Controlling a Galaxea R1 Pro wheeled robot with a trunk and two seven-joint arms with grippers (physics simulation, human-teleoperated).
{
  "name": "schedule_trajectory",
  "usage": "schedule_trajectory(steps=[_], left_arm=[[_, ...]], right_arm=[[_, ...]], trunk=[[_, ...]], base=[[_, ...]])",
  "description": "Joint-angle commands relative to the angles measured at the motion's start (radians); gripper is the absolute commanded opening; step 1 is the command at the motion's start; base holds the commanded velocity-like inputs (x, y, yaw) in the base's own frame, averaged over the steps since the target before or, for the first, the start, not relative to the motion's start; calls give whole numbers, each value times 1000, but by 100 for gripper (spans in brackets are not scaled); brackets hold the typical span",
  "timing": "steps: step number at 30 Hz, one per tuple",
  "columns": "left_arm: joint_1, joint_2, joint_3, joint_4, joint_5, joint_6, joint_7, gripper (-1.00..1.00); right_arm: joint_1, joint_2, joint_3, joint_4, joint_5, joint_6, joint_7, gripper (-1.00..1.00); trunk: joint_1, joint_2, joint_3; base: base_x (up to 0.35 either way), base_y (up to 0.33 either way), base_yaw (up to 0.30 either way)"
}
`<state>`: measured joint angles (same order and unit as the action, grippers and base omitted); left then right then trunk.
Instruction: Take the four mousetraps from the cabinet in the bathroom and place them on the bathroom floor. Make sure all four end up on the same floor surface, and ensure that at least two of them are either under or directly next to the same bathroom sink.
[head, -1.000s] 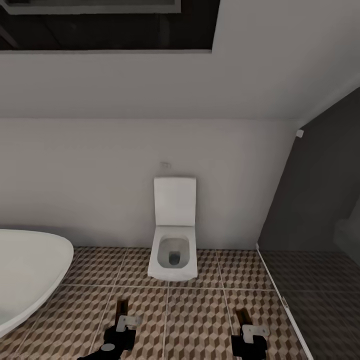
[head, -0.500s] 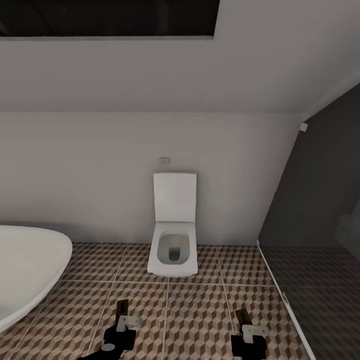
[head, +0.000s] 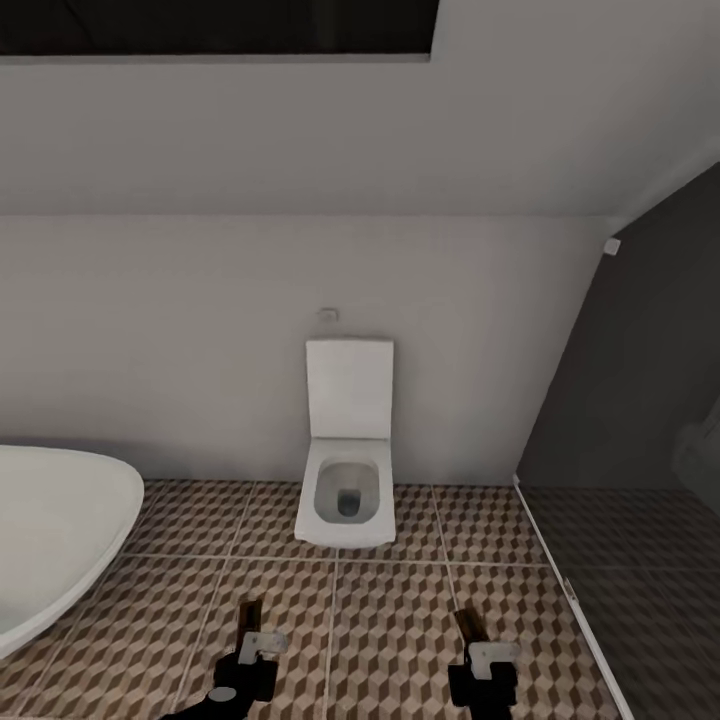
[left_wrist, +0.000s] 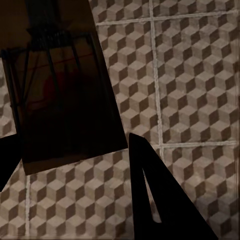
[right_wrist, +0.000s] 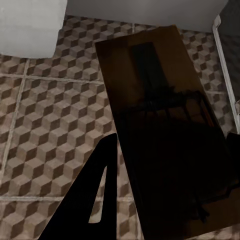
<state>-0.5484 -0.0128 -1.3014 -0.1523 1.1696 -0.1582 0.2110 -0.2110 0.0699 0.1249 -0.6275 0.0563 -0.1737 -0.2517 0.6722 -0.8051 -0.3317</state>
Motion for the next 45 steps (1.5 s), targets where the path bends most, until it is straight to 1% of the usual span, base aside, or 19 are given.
schedule_trajectory(steps=[1, 2, 3, 4, 5, 6, 7, 8, 10, 13, 16, 19, 21, 24, 27, 29, 33, 41, 45], left_arm=[[-1, -3, -7, -1, 4, 21, 9, -100], [-1, -5, -6, -1, 4, 63, 10, -100], [-3, -7, -5, -3, 4, 125, 11, -100], [-6, -9, -4, -4, 4, 161, 11, -100], [-20, -16, -4, -9, 4, 234, 11, -100], [-45, -23, -3, -12, 4, 301, 12, -100], [-75, -28, -3, -14, 4, 350, 12, -100], [-105, -31, -2, -15, 4, 383, 13, -100], [-162, -35, -1, -16, 4, 420, 13, -100], [-240, -38, 0, -15, 5, 459, 15, -100], [-280, -37, 0, -13, 6, 488, 13, -100], [-293, -39, 1, -9, 8, 488, 9, -100], [-297, -38, 0, -6, 9, 461, 7, -100], [-299, -31, -2, -3, 11, 367, 4, -100], [-297, -27, -3, -1, 12, 326, 3, -100], [-296, -26, -4, -1, 13, 318, 6, -100], [-295, -26, -4, 0, 14, 315, 9, -100], [-294, -26, -4, -1, 15, 315, 10, -100], [-294, -26, -3, 0, 15, 315, 10, -100]], right_arm=[[-1, 0, 15, -13, 6, 9, -10, -100], [-2, 1, 22, -38, 7, 35, -10, -100], [-6, 1, 26, -68, 8, 81, -11, -100], [-12, 2, 28, -83, 8, 111, -10, -100], [-31, 2, 30, -105, 7, 175, -9, -100], [-57, 2, 32, -119, 5, 236, -8, -100], [-83, 2, 33, -128, 3, 278, -7, -100], [-103, 2, 34, -134, 2, 306, -7, -100], [-127, 4, 34, -140, 0, 336, -6, -100], [-139, 12, 34, -142, -3, 354, -6, -100], [-143, 22, 35, -142, -7, 358, -6, -100], [-144, 26, 35, -142, -11, 360, -6, -100], [-145, 29, 35, -137, -18, 359, -5, -100], [-145, 35, 35, -105, -48, 355, -5, -100], [-145, 38, 35, -91, -76, 347, -4, -100], [-145, 40, 39, -90, -83, 313, -1, -100], [-145, 42, 48, -94, -83, 247, 12, -100], [-145, 41, 53, -108, -82, 230, 13, -100], [-145, 41, 55, -109, -81, 229, 14, -100]], trunk=[[0, -1, -1], [0, -1, -1], [0, -1, -1], [0, -1, -1], [0, -1, -1], [0, -1, -1], [0, -1, -2], [0, -1, -2], [0, -1, -2], [0, -1, -2], [0, -1, -2], [0, -1, -2], [0, -1, -2], [0, -1, -2], [0, -1, -2], [0, -1, -2], [0, -1, -2], [0, -1, -2], [15, -29, -20]], base=[[0, 0, 0], [0, 0, 0], [0, 0, 0], [0, 0, 0], [0, 0, 0], [0, 0, 0], [0, 0, 0], [0, 0, 0], [0, 0, 0], [0, 0, 0], [0, 0, 0], [0, 0, 0], [0, 0, 0], [0, 0, 0], [0, 0, 0], [0, 0, 0], [0, 0, 0], [0, 0, 0], [0, 0, 0]])
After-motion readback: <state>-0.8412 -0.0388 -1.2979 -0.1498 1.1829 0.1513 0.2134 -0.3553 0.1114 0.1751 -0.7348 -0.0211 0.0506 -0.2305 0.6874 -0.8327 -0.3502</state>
